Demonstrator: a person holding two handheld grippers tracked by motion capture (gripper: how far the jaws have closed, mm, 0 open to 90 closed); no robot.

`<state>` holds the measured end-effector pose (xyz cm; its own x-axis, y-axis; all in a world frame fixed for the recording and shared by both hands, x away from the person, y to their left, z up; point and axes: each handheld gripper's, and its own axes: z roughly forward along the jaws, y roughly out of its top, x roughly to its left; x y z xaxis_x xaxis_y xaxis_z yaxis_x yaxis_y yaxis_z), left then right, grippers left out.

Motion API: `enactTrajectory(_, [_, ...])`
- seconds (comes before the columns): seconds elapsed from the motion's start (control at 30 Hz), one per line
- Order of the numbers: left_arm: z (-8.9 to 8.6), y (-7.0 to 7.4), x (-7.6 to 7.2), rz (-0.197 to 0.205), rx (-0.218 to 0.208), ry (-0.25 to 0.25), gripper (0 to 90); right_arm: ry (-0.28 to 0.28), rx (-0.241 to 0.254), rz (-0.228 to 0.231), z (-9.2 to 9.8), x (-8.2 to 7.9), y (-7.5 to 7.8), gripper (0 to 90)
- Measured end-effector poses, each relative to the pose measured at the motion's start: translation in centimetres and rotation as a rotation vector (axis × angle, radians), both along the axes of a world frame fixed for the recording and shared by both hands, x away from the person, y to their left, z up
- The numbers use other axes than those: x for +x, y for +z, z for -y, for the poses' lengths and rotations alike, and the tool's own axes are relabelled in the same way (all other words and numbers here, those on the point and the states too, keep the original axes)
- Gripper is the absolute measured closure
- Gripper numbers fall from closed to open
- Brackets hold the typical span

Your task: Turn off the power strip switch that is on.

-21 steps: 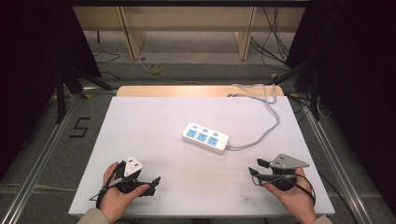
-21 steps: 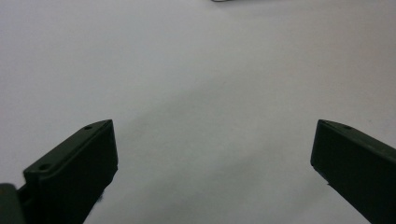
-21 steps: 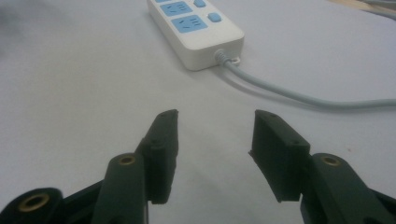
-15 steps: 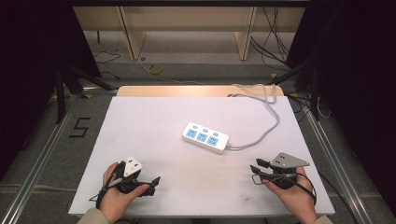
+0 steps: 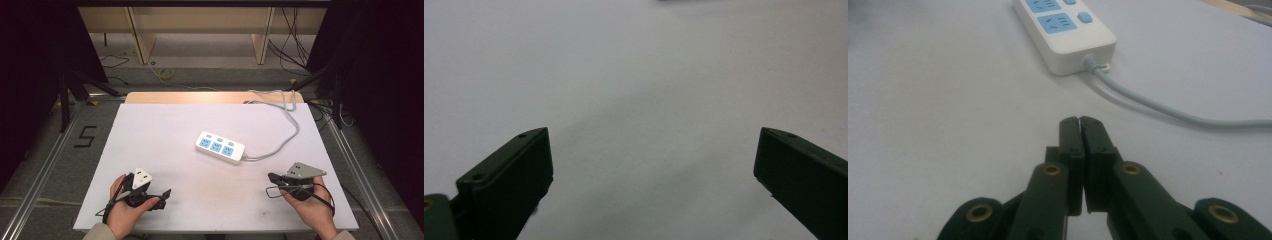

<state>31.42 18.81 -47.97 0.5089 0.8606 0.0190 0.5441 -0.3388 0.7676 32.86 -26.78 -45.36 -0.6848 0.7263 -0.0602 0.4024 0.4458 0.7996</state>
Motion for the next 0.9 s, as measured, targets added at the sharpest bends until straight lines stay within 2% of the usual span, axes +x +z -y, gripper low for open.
enactTrajectory(0.37, [0.1,-0.1,0.0,-0.003,-0.003,0.003,2.8,0.006,-0.018,0.003,-0.4,0.5,0.6,90.0])
enactTrajectory(0.9, [0.2,-0.1,0.0,-0.002,-0.001,0.004,3.6,0.045,-0.056,-0.008,-2.4,2.2,1.6,90.0])
